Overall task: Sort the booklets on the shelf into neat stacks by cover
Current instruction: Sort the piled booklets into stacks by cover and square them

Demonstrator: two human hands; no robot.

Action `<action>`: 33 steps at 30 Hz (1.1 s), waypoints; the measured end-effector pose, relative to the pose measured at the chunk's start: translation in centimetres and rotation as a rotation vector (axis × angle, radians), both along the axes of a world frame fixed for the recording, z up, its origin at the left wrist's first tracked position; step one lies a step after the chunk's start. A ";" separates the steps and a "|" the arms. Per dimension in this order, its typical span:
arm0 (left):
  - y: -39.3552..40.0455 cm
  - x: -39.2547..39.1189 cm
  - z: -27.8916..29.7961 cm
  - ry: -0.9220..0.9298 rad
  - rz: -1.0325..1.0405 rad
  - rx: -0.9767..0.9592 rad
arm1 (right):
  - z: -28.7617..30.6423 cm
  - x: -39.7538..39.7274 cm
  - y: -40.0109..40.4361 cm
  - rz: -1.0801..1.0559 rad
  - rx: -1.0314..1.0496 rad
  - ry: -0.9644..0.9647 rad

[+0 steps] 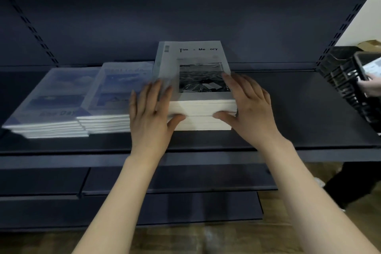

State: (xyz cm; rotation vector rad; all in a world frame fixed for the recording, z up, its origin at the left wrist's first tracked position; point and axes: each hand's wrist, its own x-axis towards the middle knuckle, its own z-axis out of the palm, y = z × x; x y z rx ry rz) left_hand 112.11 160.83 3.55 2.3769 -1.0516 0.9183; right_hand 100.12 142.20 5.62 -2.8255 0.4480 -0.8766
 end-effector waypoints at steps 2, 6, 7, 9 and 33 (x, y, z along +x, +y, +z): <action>-0.1 0.4 0.2 -0.003 -0.025 0.043 | 0.1 0.2 -0.3 0.069 -0.039 0.093; 0.0 1.2 0.5 0.004 -0.076 0.108 | -0.1 0.6 -0.7 0.096 -0.068 0.099; -0.1 1.3 0.6 -0.001 -0.089 0.116 | -0.2 0.6 -0.7 0.091 -0.067 0.089; -0.3 1.3 0.7 -0.015 -0.102 0.114 | -0.3 0.8 -0.9 0.075 -0.065 0.068; 1.4 1.5 -1.2 -0.093 -0.007 0.160 | -3.3 0.1 0.3 -0.060 -0.112 -0.002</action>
